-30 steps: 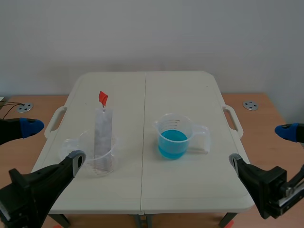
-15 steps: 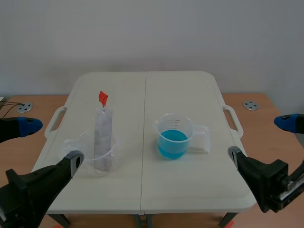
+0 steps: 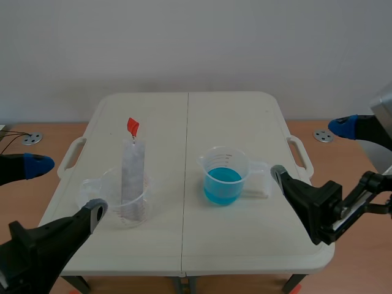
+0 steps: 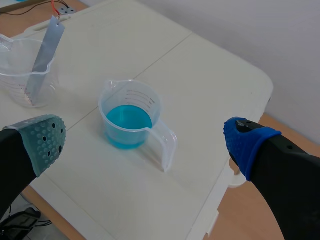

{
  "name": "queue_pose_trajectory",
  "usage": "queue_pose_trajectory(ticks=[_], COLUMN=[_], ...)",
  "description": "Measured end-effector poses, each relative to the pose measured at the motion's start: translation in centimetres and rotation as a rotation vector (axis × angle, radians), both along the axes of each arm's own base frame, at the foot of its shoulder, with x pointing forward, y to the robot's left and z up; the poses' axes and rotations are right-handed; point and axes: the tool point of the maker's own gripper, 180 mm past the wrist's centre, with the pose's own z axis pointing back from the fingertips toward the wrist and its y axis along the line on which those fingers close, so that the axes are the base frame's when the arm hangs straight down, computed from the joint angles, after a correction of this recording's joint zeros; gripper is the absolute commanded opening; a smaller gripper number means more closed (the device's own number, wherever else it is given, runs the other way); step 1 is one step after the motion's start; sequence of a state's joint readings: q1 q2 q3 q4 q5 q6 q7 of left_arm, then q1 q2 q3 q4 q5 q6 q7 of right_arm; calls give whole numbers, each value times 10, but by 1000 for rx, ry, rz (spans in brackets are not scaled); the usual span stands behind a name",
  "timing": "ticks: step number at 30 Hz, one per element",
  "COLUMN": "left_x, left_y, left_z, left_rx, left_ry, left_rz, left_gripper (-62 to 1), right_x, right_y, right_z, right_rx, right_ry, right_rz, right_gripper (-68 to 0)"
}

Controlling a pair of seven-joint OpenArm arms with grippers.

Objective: Hold the metal plate by the orange handle, dip it into the blue solution, take it out and point at it, then put the plate back in the beaker on the left.
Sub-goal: 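Lift the metal plate out of the left beaker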

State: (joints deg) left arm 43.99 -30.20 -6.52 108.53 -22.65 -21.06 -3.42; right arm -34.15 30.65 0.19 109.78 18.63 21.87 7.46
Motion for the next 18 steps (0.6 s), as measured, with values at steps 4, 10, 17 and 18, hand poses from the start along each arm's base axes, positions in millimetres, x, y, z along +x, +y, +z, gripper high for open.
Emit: queue_pose_trajectory(ticks=[4,10,17,18], left_x=[-14,-21,-31,-33], left_y=[1,16,34,35], left_z=[-4,-5,-2,-1], left_rx=[11,52,73,71], left_ry=[-3,-8,-7,-8], left_rz=[-7,14,46,46], left_gripper=[14,-94,-310,-333], right_x=[6,16,21,21], right_y=[12,29,52,56], right_z=[7,15,17,19], right_rx=[7,14,12,14], right_ry=[-32,-61,-60,-64], right_rz=[33,74,133,143], right_gripper=[-12,-12,-12,-12])
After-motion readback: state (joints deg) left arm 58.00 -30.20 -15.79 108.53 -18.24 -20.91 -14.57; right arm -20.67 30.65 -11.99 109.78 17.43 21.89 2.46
